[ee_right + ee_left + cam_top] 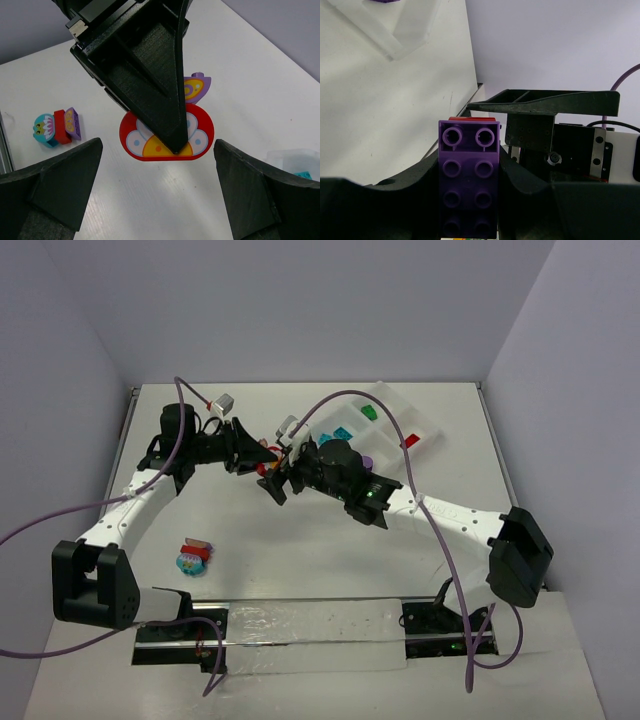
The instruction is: Sort the legos into containers by color
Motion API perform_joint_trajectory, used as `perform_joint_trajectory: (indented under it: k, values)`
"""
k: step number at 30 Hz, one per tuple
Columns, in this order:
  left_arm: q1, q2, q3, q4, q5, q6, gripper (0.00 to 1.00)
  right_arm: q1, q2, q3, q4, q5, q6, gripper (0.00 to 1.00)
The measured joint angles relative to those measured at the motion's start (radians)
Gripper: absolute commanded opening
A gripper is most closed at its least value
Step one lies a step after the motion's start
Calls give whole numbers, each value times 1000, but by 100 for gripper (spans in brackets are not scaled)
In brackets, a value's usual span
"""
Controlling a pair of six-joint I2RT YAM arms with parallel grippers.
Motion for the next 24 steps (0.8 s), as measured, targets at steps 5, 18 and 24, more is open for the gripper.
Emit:
perform_joint_trajectory:
  k: [5, 18, 24]
  values:
    - [0, 0, -2, -1, 0, 1, 0, 0, 2, 0, 0, 11, 0, 99]
    - [0, 11, -3, -2, -1, 9, 0, 0, -1, -13, -2, 27, 0, 98]
    - [0, 10, -13, -41, -37, 47, 0, 0, -2, -13, -9, 28, 0, 98]
